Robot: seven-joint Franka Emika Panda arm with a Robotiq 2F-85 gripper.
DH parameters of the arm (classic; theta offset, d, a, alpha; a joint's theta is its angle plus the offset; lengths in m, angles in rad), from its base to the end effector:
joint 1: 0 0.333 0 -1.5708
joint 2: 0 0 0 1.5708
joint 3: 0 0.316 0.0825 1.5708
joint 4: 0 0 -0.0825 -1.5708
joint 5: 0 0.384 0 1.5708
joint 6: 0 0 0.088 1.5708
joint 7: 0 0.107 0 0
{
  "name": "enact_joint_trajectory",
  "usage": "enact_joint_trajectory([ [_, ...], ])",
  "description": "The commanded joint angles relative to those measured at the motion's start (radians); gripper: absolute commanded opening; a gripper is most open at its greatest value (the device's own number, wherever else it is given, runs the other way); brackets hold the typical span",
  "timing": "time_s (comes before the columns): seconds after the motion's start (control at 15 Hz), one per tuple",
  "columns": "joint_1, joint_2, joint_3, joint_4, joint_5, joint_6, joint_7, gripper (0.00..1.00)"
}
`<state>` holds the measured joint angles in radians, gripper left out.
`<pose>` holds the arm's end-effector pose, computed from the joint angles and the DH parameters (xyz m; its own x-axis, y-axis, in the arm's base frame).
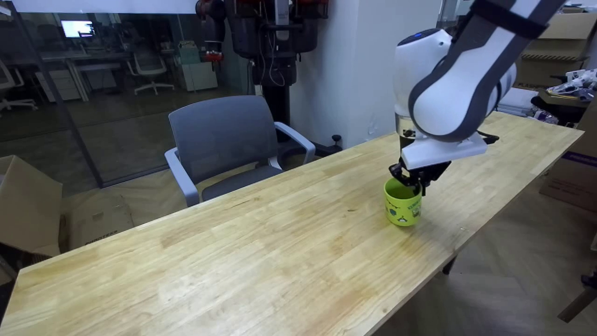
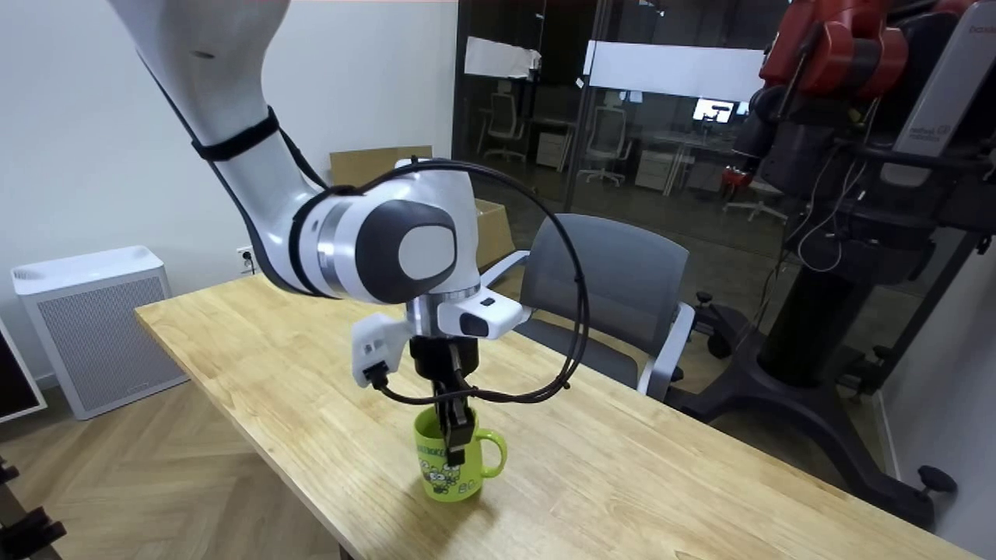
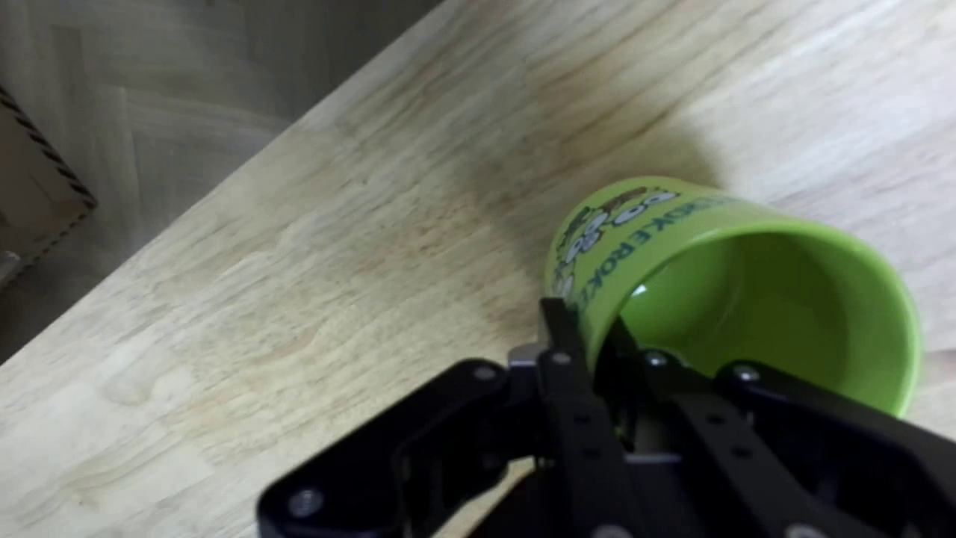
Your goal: Move the yellow mug forward
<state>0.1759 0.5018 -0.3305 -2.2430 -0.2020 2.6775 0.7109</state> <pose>0.5270 -0.0846 0.1487 0.8007 -0.5918 0.0927 -0.5956 -0.7701 0.2286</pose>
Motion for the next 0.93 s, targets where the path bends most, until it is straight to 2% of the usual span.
enact_joint_trajectory([
  [0.0, 0.047, -0.016, -0.073, -0.076, -0.028, 0.209, 0.13, 0.03],
  [0.13, 0.049, -0.009, -0.085, -0.109, 0.025, 0.324, 0.128, 0.03],
  [0.27, 0.03, -0.007, -0.066, -0.14, 0.108, 0.417, 0.09, 0.03],
  [0.6, -0.047, -0.029, 0.048, -0.196, 0.326, 0.56, -0.031, 0.03],
  [0.73, -0.112, -0.045, 0.136, -0.206, 0.39, 0.596, -0.081, 0.03],
  [0.8, -0.181, -0.056, 0.215, -0.208, 0.412, 0.615, -0.107, 0.03],
  [0.87, -0.281, -0.072, 0.313, -0.211, 0.34, 0.63, -0.059, 0.03],
])
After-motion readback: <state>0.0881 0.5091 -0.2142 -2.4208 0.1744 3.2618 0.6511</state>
